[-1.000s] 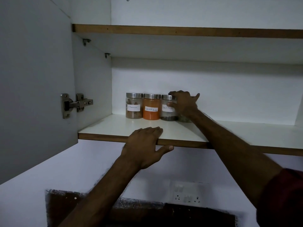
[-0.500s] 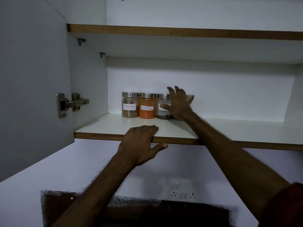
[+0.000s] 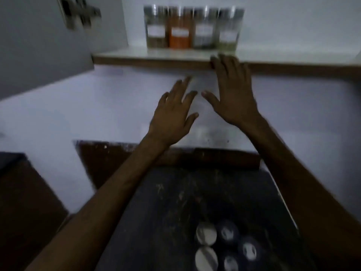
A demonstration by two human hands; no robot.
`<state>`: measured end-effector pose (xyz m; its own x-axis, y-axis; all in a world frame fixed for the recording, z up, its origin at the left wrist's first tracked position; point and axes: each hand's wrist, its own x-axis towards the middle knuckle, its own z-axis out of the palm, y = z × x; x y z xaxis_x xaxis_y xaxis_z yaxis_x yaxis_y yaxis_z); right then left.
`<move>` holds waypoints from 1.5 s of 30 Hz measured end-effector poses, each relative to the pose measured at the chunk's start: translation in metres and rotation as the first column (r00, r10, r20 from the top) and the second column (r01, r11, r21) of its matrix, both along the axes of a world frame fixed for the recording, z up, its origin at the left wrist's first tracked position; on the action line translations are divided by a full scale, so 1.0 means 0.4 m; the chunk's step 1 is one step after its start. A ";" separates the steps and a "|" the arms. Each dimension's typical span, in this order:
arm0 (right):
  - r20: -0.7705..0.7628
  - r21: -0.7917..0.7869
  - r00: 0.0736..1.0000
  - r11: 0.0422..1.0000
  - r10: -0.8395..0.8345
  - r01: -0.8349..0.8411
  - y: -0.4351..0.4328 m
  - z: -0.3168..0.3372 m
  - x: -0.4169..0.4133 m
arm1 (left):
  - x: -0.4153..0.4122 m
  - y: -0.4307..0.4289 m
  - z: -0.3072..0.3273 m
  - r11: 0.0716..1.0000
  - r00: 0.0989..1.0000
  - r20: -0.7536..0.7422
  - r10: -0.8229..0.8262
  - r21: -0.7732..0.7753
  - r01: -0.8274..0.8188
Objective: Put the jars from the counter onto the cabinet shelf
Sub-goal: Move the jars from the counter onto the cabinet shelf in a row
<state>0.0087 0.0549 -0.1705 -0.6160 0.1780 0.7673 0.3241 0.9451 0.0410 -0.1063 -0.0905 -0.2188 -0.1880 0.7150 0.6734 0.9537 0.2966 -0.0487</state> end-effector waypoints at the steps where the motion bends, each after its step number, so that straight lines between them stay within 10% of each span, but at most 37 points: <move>1: -0.027 -0.030 0.996 0.996 0.085 -0.085 -0.025 -0.088 0.024 | 0.014 -0.024 -0.079 0.997 0.997 0.068 -0.042 -0.054 0.046; 3: 0.037 -0.235 0.985 0.959 0.169 -0.156 -0.083 -0.271 0.069 | 0.039 -0.077 -0.226 0.974 0.978 0.203 -0.053 -0.206 0.095; 6: 0.553 -0.493 0.812 0.859 0.187 0.138 -0.153 -0.566 0.133 | 0.068 -0.168 -0.429 0.889 0.903 0.419 0.092 -0.444 0.115; 9: 0.830 -0.471 0.503 0.785 0.241 0.402 -0.189 -0.791 0.204 | 0.086 -0.245 -0.569 0.798 0.817 0.525 0.240 -0.585 0.142; 14: 0.910 -0.314 0.394 0.840 0.132 0.443 -0.210 -0.921 0.233 | 0.102 -0.285 -0.633 0.775 0.771 0.565 0.293 -0.613 0.155; 28: 0.869 -0.364 0.478 0.814 0.124 0.452 -0.237 -0.966 0.189 | 0.164 -0.291 -0.752 0.777 0.591 0.753 0.290 -0.546 0.314; 34: 0.929 -0.207 0.369 0.841 0.009 0.500 -0.266 -0.950 0.189 | 0.151 -0.300 -0.768 0.800 0.592 0.746 0.304 -0.538 0.267; 39: 0.734 -0.641 0.592 0.626 0.332 0.444 -0.225 -0.801 0.151 | 0.119 -0.302 -0.731 0.878 0.552 0.815 0.177 -0.384 0.285; 45: 0.392 -0.825 0.799 0.559 0.456 0.086 -0.183 -0.477 0.135 | 0.107 -0.265 -0.521 0.906 0.242 0.938 -0.247 0.134 0.402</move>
